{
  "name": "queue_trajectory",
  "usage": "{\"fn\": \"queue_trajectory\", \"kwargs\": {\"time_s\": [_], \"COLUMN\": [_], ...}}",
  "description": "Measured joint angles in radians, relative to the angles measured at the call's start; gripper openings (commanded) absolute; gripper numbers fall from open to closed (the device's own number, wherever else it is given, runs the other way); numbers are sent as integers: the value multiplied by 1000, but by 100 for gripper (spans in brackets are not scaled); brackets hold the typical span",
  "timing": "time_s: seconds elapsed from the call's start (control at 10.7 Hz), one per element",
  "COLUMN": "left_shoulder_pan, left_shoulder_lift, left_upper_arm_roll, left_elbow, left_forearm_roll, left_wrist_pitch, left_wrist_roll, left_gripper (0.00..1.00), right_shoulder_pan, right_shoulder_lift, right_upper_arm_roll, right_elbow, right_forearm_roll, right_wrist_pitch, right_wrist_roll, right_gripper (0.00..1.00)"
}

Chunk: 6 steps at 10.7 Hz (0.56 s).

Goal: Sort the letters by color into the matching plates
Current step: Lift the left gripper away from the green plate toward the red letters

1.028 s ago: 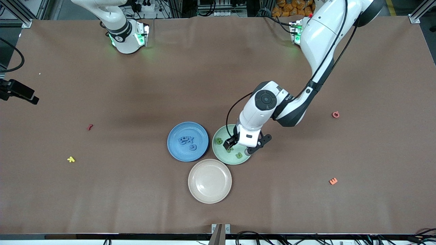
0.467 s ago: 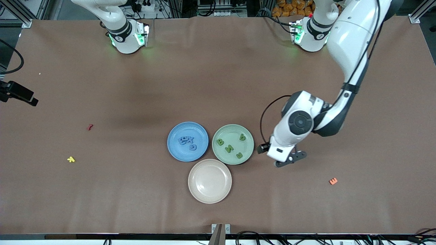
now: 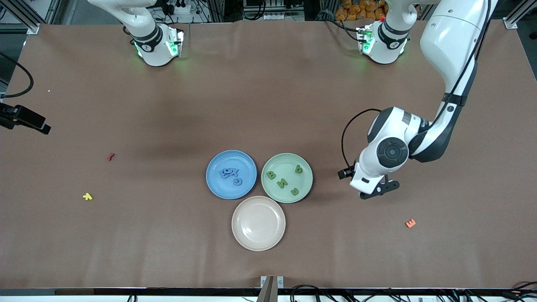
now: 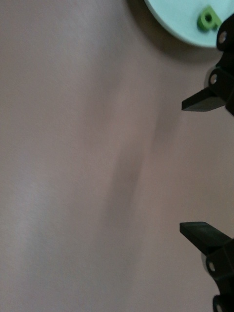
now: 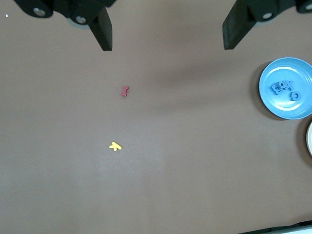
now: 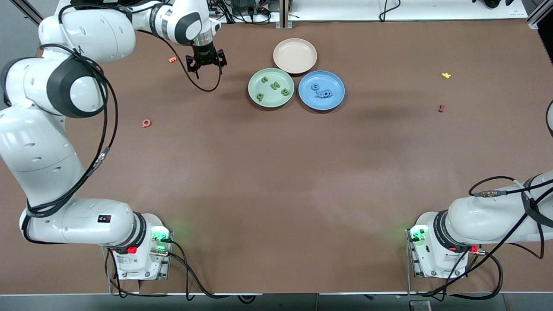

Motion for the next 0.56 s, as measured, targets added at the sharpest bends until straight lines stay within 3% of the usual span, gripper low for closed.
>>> {"fn": "queue_trajectory", "kwargs": {"time_s": [0.28, 0.56], "left_shoulder_pan": [27, 127], "left_shoulder_lift": [-102, -238], "left_upper_arm_roll": [-9, -79], "left_elbow": [-156, -362], "left_forearm_roll": [0, 0], "left_wrist_pitch": [50, 162], "left_wrist_roll": [0, 10], "left_gripper": [100, 100], "right_shoulder_pan": [0, -1], "right_shoulder_lift": [0, -2], "right_upper_arm_roll": [-1, -1], "right_elbow": [6, 14], "right_forearm_roll": [0, 0], "right_wrist_pitch": [-1, -7], "right_wrist_roll": [0, 0], "right_gripper": [100, 100]}}
